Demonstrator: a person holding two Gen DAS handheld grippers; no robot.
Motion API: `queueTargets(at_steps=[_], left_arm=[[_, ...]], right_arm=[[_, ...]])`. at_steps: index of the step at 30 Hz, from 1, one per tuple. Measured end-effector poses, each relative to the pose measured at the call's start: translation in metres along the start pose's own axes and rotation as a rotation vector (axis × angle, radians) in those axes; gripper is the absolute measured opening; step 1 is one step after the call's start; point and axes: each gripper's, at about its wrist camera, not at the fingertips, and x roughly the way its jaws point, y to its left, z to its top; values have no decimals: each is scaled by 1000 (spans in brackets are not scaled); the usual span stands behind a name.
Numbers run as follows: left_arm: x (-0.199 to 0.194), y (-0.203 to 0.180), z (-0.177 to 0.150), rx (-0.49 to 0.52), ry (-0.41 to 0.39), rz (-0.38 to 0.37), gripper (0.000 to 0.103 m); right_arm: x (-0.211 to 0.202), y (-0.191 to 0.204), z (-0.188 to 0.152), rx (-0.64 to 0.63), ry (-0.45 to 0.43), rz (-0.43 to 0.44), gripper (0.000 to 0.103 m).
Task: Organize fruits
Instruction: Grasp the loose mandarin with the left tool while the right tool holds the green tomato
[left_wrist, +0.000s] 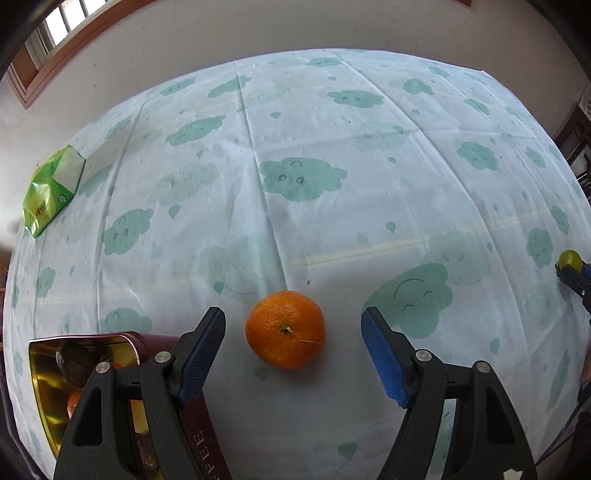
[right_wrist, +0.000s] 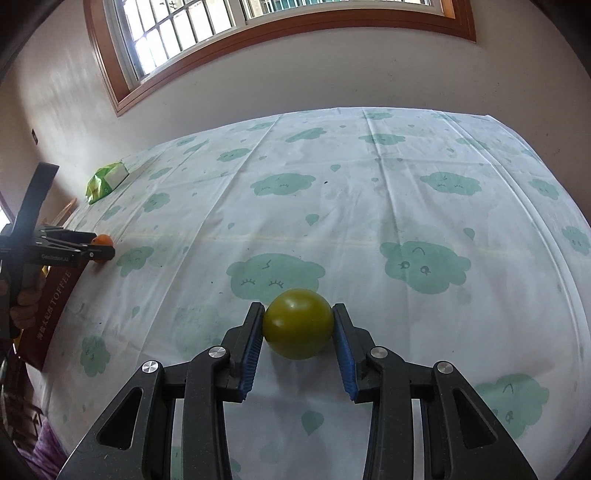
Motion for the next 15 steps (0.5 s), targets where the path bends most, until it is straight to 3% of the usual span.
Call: queueTargets(at_steps=[1,2,3,6,15], left_arm=[[0,-2,0,3,-4,13,61],[-1,-5,-1,18,-18,14,43],[-1,-7,-2,22,-17,-8,36],[-6,-13,-9,-24,-4,-69,35],[-68,-38,-60,-88,-90,-187,35]], right_arm=[[0,0,0,3,0,3,38],[0,0,0,3,0,3,38],[0,-1,0,3,2,2,38],[2,-3,0,5,7,0,38],[5,-2,0,1,9,-6,39]])
